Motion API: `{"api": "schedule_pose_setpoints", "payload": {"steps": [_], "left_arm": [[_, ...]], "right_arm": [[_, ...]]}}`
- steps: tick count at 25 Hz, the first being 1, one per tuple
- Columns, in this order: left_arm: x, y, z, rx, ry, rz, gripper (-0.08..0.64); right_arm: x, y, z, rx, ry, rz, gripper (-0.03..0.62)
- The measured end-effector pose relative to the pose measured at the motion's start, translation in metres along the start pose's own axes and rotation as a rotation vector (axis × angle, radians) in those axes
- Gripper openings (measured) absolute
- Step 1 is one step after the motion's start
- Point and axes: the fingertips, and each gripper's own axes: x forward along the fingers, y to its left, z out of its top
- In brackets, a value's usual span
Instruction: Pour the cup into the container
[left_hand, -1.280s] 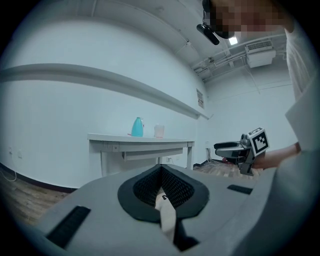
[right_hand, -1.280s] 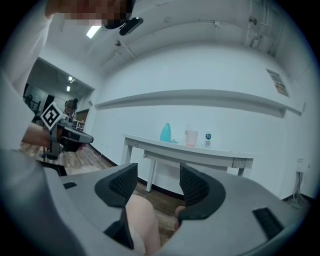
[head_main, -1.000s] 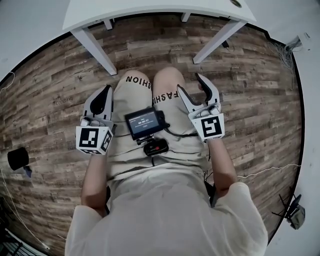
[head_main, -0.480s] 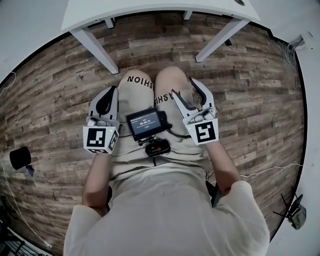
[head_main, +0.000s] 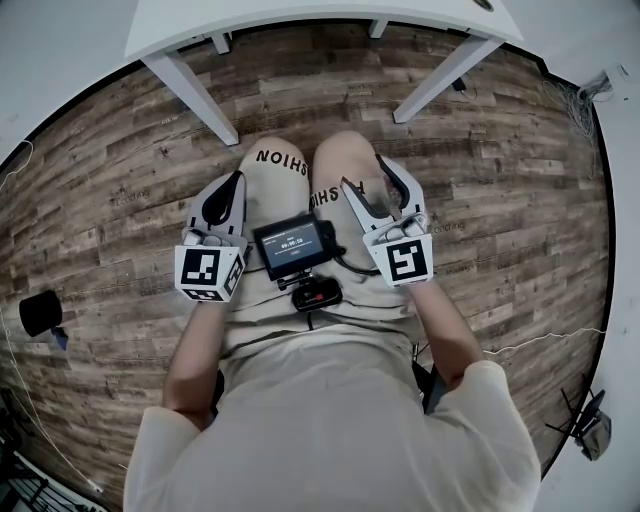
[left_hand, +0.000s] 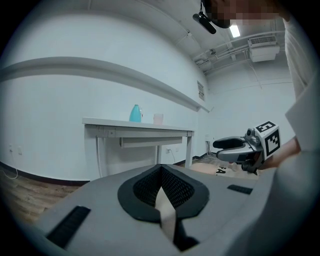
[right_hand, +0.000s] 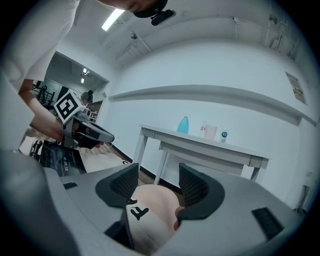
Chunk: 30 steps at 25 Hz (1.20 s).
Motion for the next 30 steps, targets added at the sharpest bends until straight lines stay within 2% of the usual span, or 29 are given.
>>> {"api": "schedule_pose_setpoints", "payload": {"steps": [12, 30], "left_arm": [[0.007, 0.0, -0.012, -0.04, 0.025, -0.004, 0.009], [0.007, 0.0, -0.013, -0.045, 0.033, -0.007, 0.009]], "right_arm": [[0.003, -0.005, -0.008, 0.068, 0.013, -0.007, 0.247], [0.003, -0.004, -0.01, 0.054, 0.024, -0.002, 0.247]]}}
